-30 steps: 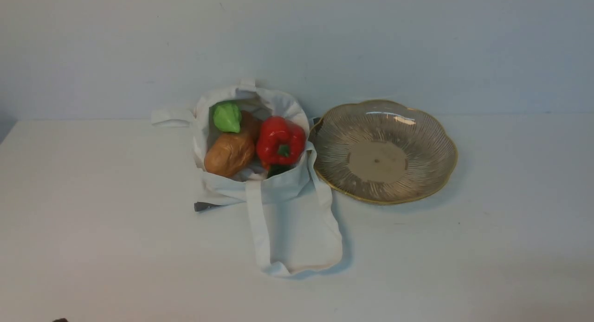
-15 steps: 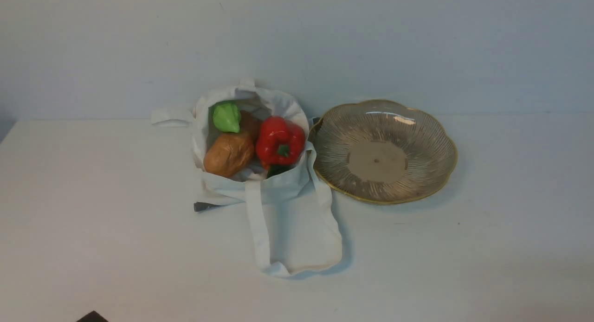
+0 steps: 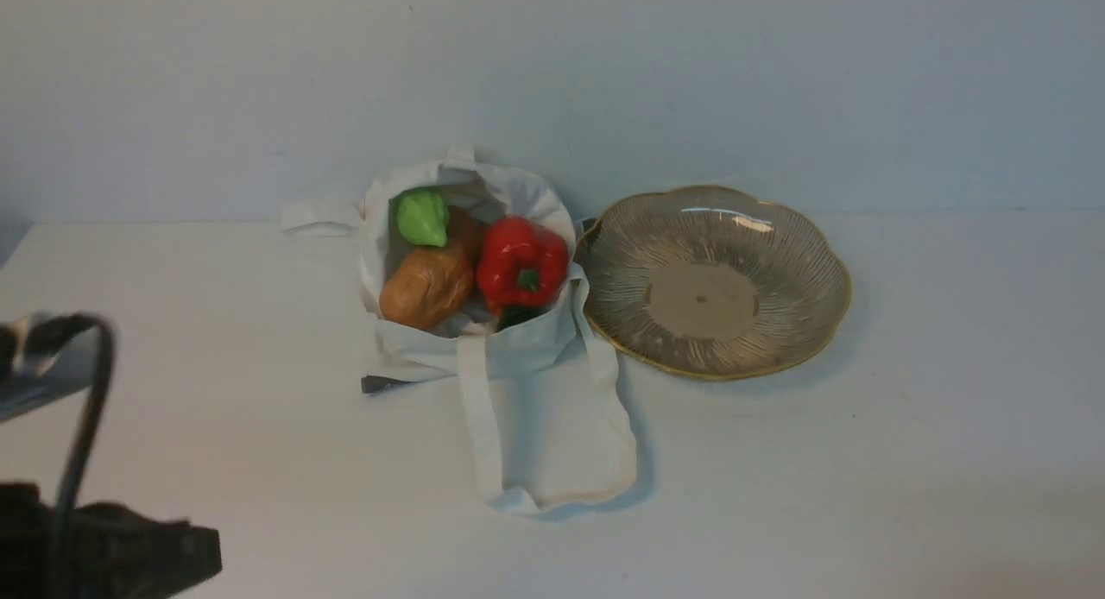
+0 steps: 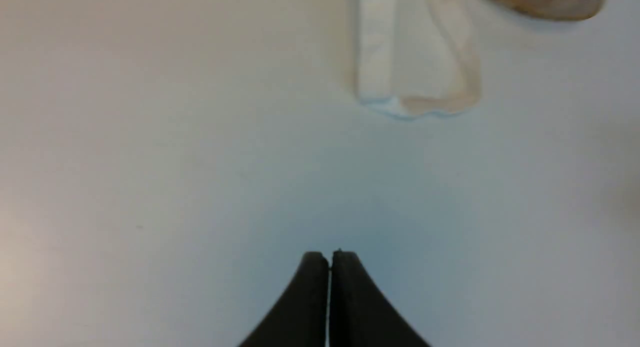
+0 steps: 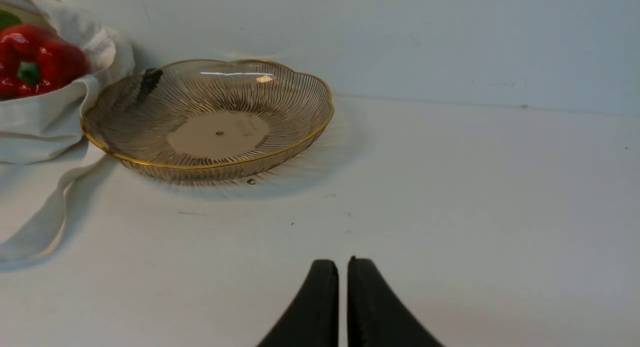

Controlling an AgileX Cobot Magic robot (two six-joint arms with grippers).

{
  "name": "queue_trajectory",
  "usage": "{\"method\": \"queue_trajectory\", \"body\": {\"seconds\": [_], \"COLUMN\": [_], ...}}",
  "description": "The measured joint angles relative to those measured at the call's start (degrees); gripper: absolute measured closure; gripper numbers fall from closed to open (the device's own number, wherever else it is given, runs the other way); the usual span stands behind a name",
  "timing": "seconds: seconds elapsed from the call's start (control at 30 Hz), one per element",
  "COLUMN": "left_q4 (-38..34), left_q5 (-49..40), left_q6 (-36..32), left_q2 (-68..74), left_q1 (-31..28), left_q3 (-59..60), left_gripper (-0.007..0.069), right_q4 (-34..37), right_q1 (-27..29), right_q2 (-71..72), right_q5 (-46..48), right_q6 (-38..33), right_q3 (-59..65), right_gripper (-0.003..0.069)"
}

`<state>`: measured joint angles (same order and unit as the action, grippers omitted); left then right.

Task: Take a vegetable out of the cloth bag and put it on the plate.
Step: Grab a bell pepper from the bag with your left arm

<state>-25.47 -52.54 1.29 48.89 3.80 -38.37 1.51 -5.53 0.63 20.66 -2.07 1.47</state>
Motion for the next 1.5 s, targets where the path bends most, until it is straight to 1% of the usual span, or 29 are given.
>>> {"method": "queue_trajectory", "body": {"seconds": [0.1, 0.17, 0.27, 0.33, 0.37, 0.47, 0.53, 0.57, 0.6, 0.67, 0.7, 0.77, 0.83, 0.87, 0.9, 0.97, 1.07, 1.23, 1.43, 1.5], "left_q4": [2.1, 2.2, 2.3, 2.8, 2.9, 6.1, 8.1, 8.1, 9.4, 10.7, 11.0, 12.3, 14.1, 14.8, 15.9, 18.1, 21.5, 24.4, 24.5, 24.5], "left_q5": [-1.5, -3.0, -5.8, -7.9, -8.1, -12.2, -15.4, -15.4, -16.6, -16.8, -16.9, -17.3, -17.8, -17.8, -17.8, -17.8, -18.1, -18.2, -18.2, -18.2], "left_q6": [-2.9, -4.5, -4.9, -4.9, -4.9, -4.4, -3.8, -3.8, -3.3, -2.3, -2.2, -1.3, 0.9, 1.7, 4.0, 6.5, 10.5, 12.1, 12.8, 12.8], "left_q2": [13.5, 22.2, 31.4, 36.6, 37.3, 50.1, 57.4, 57.4, 62.9, 69.6, 70.2, 75.4, 79.8, 81.1, 82.7, 84.2, 85.6, 87.2, 89.5, 89.5], "left_q1": [0.2, 1.8, 5.5, 8.1, 8.1, 12.9, 15.0, 15.0, 16.4, 17.8, 17.9, 19.0, 19.7, 19.8, 19.8, 19.8, 19.8, 19.8, 19.8, 19.8], "left_q3": [-9.4, -16.5, -24.4, -30.3, -31.1, -45.4, -53.5, -54.4, -61.7, -70.3, -71.2, -79.1, -87.1, -88.8, -91.9, -94.2, -94.9, -94.9, -95.3, -95.3], "left_gripper": [0.0611, 0.0575, 0.051, 0.0463, 0.0456, 0.0328, 0.0254, 0.0254, 0.0202, 0.0148, 0.0139, 0.0109, 0.0094, 0.0092, 0.0091, 0.0091, 0.0091, 0.0091, 0.0091, 0.0103], "right_q4": [0.0, 0.0, 0.0, 0.0, 0.0, 0.0, 0.0, 0.0, 0.0, 0.0, 0.0, 0.0, 0.0, 0.0, 0.0, 0.0, 0.0, 0.0, 0.0, 0.0], "right_q1": [0.0, 0.0, 0.0, 0.0, 0.0, 0.0, 0.0, 0.0, 0.0, 0.0, 0.0, 0.0, 0.0, 0.0, 0.0, 0.0, 0.0, 0.0, 0.0, 0.0], "right_q2": [0.0, 0.0, 0.0, 0.0, 0.0, 0.0, 0.0, 0.0, 0.0, 0.0, 0.0, 0.0, 0.0, 0.0, 0.0, 0.0, 0.0, 0.0, 0.0, 0.0], "right_q5": [0.0, 0.0, 0.0, 0.0, 0.0, 0.0, 0.0, 0.0, 0.0, 0.0, 0.0, 0.0, 0.0, 0.0, 0.0, 0.0, 0.0, 0.0, 0.0, 0.0], "right_q6": [0.0, 0.0, 0.0, 0.0, 0.0, 0.0, 0.0, 0.0, 0.0, 0.0, 0.0, 0.0, 0.0, 0.0, 0.0, 0.0, 0.0, 0.0, 0.0, 0.0], "right_q3": [0.0, 0.0, 0.0, 0.0, 0.0, 0.0, 0.0, 0.0, 0.0, 0.0, 0.0, 0.0, 0.0, 0.0, 0.0, 0.0, 0.0, 0.0, 0.0, 0.0], "right_gripper": [0.0637, 0.0637, 0.0637, 0.0637, 0.0637, 0.0637, 0.0637, 0.0637, 0.0637, 0.0637, 0.0637, 0.0637, 0.0637, 0.0637, 0.0637, 0.0637, 0.0637, 0.0637, 0.0637, 0.0637]}}
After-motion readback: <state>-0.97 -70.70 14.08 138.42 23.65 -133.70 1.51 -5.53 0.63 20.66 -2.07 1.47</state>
